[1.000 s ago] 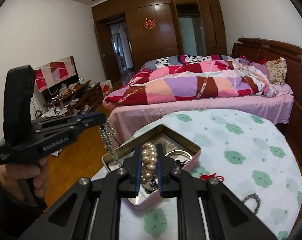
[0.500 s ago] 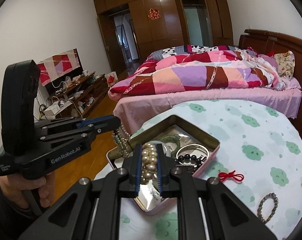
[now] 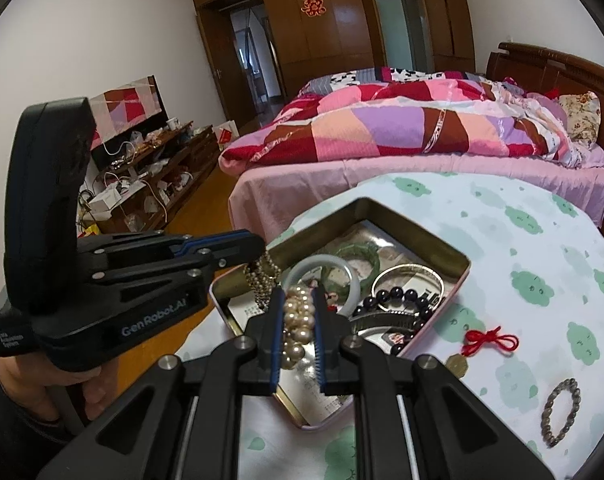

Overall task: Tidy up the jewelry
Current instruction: 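Carry the gold chain in the left gripper to the tin while the right carries the pearls, then open the left gripper to drop the gold chain while the right releases the pearls into the tin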

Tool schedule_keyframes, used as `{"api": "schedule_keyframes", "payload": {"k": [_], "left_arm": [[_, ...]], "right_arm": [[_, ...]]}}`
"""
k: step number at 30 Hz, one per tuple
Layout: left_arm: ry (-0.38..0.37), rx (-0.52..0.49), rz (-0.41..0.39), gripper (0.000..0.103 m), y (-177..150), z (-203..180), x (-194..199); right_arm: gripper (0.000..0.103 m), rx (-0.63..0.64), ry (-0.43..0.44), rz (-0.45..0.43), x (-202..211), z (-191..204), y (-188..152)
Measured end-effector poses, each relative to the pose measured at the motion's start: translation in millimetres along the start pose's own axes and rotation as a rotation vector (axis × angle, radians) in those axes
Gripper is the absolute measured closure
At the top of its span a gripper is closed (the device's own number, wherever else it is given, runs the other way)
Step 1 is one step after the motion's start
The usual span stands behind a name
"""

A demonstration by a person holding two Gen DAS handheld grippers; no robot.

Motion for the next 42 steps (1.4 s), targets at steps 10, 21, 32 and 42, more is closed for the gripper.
{"api": "schedule_keyframes", "payload": {"k": [10,21,32,42], "left_arm": [[-0.020,-0.006,0.062,0.099,-15.9,-4.5,-18.1],[-0.005,-0.017,0.069,0.099,-19.3,-4.8,-22.5],[0.016,-0.008,0.046,0.045,-16.1,-4.8,-18.7],[0.049,0.056,0.044,0.027,-15.2,0.9,-23.3]], "right_arm": [[0.088,-0.022,-0.004,0.038,-11.5,-6.7,-13.9],[0.087,-0.028,-0.017,0.079,-24.1,-11.5,-25.4],[0.037,-0.061,-0.026,0.047,-15.6,-20.8,-25.9],[0.037,-0.114,-0.094,0.011,10.8,-57.2,-31.0]]}}
Point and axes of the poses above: each gripper's, at about its wrist camera, not at the fingertips, and x roughly against the way its jaws point, z to its left, y to its top, the point moved 7 cm from there along -x, roughly the way its jaws point, and after that the axes turned 8 degrees about y, right-handed, at the moved point
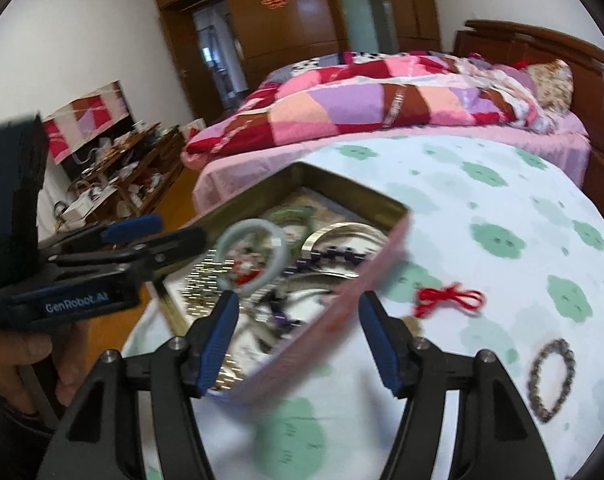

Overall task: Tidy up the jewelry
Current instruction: 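Open the left gripper to drop the gold chain while the right releases the pearls into the tin, then grasp the red-tasseled coin charm by its tassel with the right gripper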

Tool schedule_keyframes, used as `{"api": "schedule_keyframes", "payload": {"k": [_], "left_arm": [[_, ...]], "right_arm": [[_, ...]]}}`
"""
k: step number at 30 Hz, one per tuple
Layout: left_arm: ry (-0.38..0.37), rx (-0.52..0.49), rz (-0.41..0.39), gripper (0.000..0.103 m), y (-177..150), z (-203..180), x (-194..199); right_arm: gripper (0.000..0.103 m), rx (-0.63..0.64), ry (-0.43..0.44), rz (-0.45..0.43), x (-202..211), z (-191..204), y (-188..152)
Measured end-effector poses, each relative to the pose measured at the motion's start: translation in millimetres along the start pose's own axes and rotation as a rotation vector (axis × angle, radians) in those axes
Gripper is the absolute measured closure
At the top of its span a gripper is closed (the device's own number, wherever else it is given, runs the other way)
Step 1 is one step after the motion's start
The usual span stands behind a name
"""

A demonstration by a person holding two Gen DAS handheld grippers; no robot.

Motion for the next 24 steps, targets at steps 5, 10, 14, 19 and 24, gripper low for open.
{"api": "schedule_keyframes", "payload": {"k": [5,10,14,19,24], "left_arm": [[0.037,0.008,-0.003,0.026,1.7,-6.0,-5.2],[0.047,-0.005,-0.012,0.026,6.8,-13.6,-6.0],[0.043,-0.026,-0.019,0.026,12.9,-24.7,-7.8],[0.041,-0.053,-0.020,0.026,19.2,-34.9,-12.1],[0.039,-0.055,-0.013,0.026,22.4,-38.3,-16.5]], "right_arm": [[0.037,-0.075,-0.064,-0.010,7.4,-38.2,-3.1],[0.037,-0.125,-0.147,-0.006,8.7,-68.2,2.5],[0.037,-0.137,-0.188,0.036,-5.6,-85.1,5.8],[0.038,-0.129,-0.224,0.082,-22.4,-94.8,1.2],[0.089,-0.103,-0.249,0.101,-24.1,-95.9,-4.1]]}}
Point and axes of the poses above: each gripper's, at about its wrist camera, not at the fingertips, and x roughly against the way its jaws point, z to its left, y to its top, the point moved 7 cm from there along -x, roughly the way its jaws point, and after that the axes turned 8 degrees about y, right-handed, at the moved point
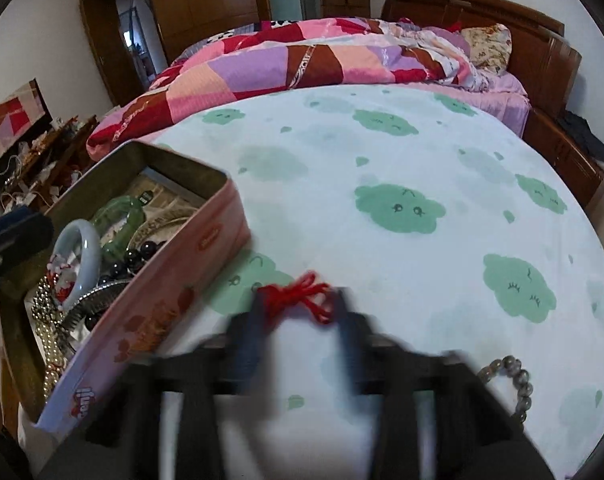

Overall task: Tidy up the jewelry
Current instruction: 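Grasp the red-tasseled coin charm by its tassel with the right gripper, then grasp the grey bead bracelet with the left gripper while the right holds the coin charm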

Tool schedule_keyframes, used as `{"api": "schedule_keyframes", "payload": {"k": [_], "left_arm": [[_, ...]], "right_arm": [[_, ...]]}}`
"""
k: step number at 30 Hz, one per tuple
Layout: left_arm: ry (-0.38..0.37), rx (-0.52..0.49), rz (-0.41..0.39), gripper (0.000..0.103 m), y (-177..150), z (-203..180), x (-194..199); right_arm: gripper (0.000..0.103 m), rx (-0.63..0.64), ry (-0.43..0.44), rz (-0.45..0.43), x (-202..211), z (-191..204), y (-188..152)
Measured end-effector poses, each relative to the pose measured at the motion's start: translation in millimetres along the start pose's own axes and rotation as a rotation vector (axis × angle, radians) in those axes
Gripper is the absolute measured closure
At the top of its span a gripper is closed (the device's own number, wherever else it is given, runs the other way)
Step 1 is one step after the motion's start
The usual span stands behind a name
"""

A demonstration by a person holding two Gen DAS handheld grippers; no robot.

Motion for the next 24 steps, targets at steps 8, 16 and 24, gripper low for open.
{"api": "schedule_keyframes", "payload": {"k": [8,16,24], "left_arm": [[-0.056,-0.039,-0.014,0.026,10.5,-30.6,5.6],[-0.145,-0.115,-0.014,0.026,16.7,-96.6,7.2],[-0.227,-0.216,0.013,0.026,1.5,-168.8,6.0]], "right_arm": [[0.095,0.014,0.013,-0.045,22.1,-0.1,-4.8],[0.095,-0.086,0.002,-0.185,89.8,-35.3,-6.5],[0.095,-0.200,-0.131,-0.273,129.2,-95.8,-17.6]]}}
Point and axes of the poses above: each gripper's, at about its wrist camera, not at the fingertips, and x roughly against the way its jaws point, z to its left, y to its top, the point moved 7 cm from there along -x, roughly the way its jaws point, and after that the axes turned 8 degrees about y, right-handed, at the moved point
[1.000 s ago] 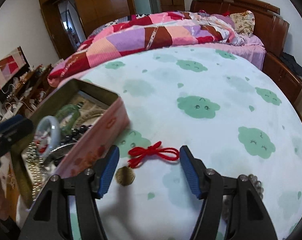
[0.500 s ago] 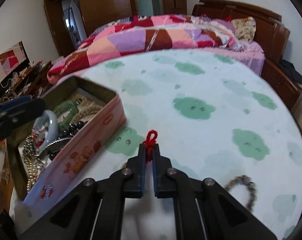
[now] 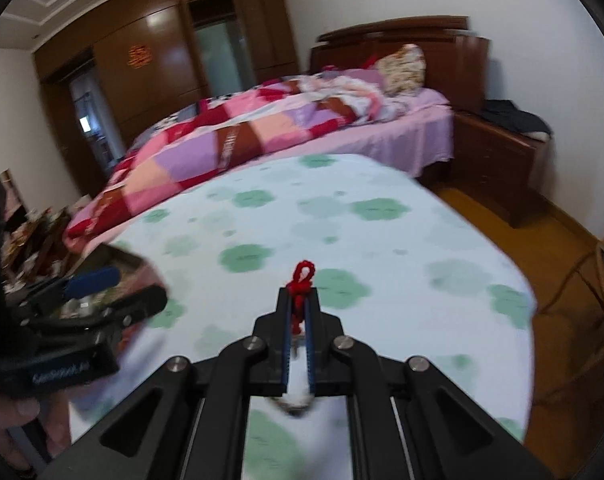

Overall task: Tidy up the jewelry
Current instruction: 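Grasp the grey bead bracelet with the left gripper while the right holds the coin charm, then carry the bead bracelet in the left gripper to the tin while the right carries the charm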

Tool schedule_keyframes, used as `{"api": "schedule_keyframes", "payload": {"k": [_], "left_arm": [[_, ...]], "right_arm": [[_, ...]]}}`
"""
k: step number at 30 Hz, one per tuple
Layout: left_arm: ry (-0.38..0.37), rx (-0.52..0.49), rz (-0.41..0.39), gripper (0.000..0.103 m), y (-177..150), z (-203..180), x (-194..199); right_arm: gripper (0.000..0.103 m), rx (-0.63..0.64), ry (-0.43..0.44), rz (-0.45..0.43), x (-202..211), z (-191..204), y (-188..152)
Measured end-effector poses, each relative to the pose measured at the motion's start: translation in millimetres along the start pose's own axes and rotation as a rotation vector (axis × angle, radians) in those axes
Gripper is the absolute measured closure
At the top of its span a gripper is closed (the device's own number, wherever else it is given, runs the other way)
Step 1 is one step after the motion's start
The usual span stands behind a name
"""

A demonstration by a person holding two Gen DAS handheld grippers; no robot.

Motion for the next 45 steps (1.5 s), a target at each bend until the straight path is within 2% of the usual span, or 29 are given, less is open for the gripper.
{"api": "schedule_keyframes", "payload": {"k": [2,7,13,15,16,18,20,21,22,28,34,45], "left_arm": [[-0.025,-0.015,0.010,0.026,-2.0,-15.3,-5.6],[-0.059,-0.051,0.066,0.026,-15.4,-46.2,-26.8],[-0.079,-0.088,0.102,0.026,-27.0,-65.2,-41.4],[-0.085,-0.104,0.112,0.035,-30.9,-69.6,-44.3],[-0.089,-0.118,0.129,0.043,-33.9,-72.5,-47.8],[-0.094,-0.128,0.121,0.053,-33.3,-73.7,-46.5],[-0.089,-0.141,0.109,0.069,-32.5,-73.3,-45.6],[-0.095,-0.147,0.106,0.086,-32.7,-73.6,-45.5],[-0.117,-0.152,0.111,0.095,-33.3,-74.1,-44.2],[-0.144,-0.116,0.087,0.095,-35.1,-65.7,-28.3],[-0.116,-0.101,0.003,0.095,-24.5,-51.5,0.9],[-0.086,-0.071,-0.042,0.095,-17.5,-29.9,15.7]], "right_arm": [[0.095,-0.014,-0.046,-0.003,-1.3,-13.7,-3.8],[0.095,-0.048,-0.064,0.020,-12.2,-31.7,-9.3],[0.095,-0.090,-0.050,0.029,-14.3,-41.8,-13.6],[0.095,-0.089,-0.054,0.029,-13.4,-42.3,-14.3],[0.095,-0.088,-0.053,0.028,-12.6,-42.8,-15.1],[0.095,-0.089,-0.055,0.030,-12.7,-42.7,-15.0],[0.095,-0.085,-0.055,0.029,-11.9,-42.0,-14.6],[0.095,-0.085,-0.056,0.028,-12.3,-42.7,-14.6],[0.095,-0.086,-0.056,0.029,-12.7,-42.8,-15.5],[0.095,-0.084,-0.056,0.025,-11.8,-42.3,-15.4],[0.095,-0.048,-0.055,0.014,-8.0,-34.8,-13.7],[0.095,-0.008,-0.020,0.009,-5.2,-15.0,-11.5]]}}
Point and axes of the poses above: each gripper's, at about its wrist camera, not at the fingertips, and x roughly against the way its jaws point, z to its left, y to its top, the point moved 7 cm from there along -x, roughly the way its jaws point, and after that the axes turned 8 degrees about y, right-handed, at the moved point
